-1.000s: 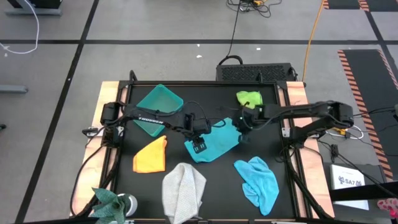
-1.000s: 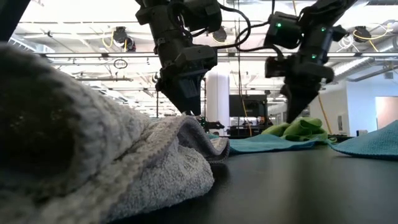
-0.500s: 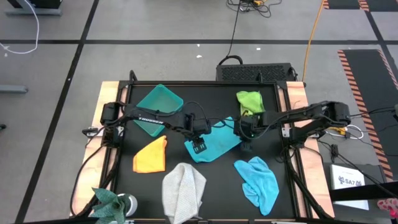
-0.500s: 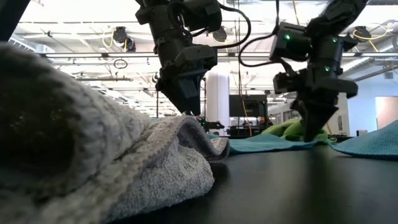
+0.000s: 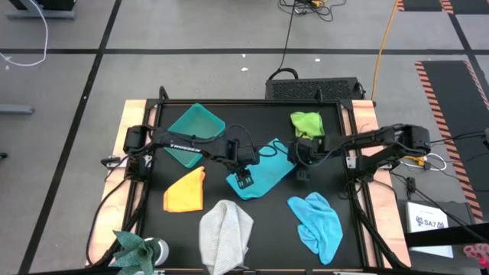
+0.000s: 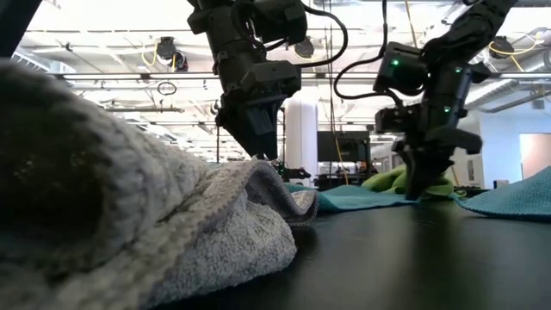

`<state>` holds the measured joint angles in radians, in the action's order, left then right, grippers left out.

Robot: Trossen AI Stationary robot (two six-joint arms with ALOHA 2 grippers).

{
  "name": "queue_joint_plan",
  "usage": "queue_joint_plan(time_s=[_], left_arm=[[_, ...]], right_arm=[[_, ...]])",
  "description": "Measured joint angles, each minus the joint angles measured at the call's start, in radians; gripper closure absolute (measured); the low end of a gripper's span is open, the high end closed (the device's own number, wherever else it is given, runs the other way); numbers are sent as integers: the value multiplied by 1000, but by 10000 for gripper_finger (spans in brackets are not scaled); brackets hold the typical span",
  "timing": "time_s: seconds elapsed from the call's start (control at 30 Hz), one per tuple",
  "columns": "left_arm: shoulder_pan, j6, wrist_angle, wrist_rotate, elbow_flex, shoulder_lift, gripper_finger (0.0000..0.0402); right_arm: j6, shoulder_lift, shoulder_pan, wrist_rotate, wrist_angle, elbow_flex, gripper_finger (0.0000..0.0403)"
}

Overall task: Fold microfiber towels
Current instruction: Fold the top blue microfiber towel

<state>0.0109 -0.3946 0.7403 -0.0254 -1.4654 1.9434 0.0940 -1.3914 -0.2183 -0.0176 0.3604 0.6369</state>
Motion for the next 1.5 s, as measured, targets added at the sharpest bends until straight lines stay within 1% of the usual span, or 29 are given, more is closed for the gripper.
queue_joint_plan(time_s=[0.13,0.2,0.23,0.37,0.43,0.5,0.6,0.67,0.8,0.9,0.93,0.97,1.17,1.4,1.5], left_arm=[[0,26,-6,0,0,0,192],[0,58,-19,0,0,0,193],[0,79,-24,0,0,0,193],[9,221,-67,1,0,0,193],[15,294,-78,1,0,1,193],[24,360,-94,18,0,12,195],[28,441,-100,51,0,40,215],[28,480,-83,51,0,56,241],[28,491,-85,51,1,76,310],[30,502,-113,49,-1,83,371],[31,502,-105,45,-1,85,386],[34,504,-100,39,0,85,393],[42,506,-122,16,0,120,398],[47,499,-127,14,-1,154,400],[46,483,-144,13,-3,159,400]], right_arm=[[46,1,-40,22,-21,6,403],[33,12,-45,19,-28,25,403],[19,19,-42,11,-35,41,403],[-40,63,-15,-84,-38,97,403],[-76,86,4,-113,-35,110,403],[-106,110,23,-118,-35,121,403],[-139,143,44,-116,-35,123,403],[-165,161,50,-113,-34,123,403],[-191,189,55,-78,-29,122,403],[-210,204,55,-57,-30,122,403],[-215,206,55,-57,-34,122,403],[-218,207,55,-56,-43,123,403],[-258,233,58,-57,-45,122,403],[-293,345,63,-55,-55,122,403],[-295,397,63,-31,-46,122,403]])
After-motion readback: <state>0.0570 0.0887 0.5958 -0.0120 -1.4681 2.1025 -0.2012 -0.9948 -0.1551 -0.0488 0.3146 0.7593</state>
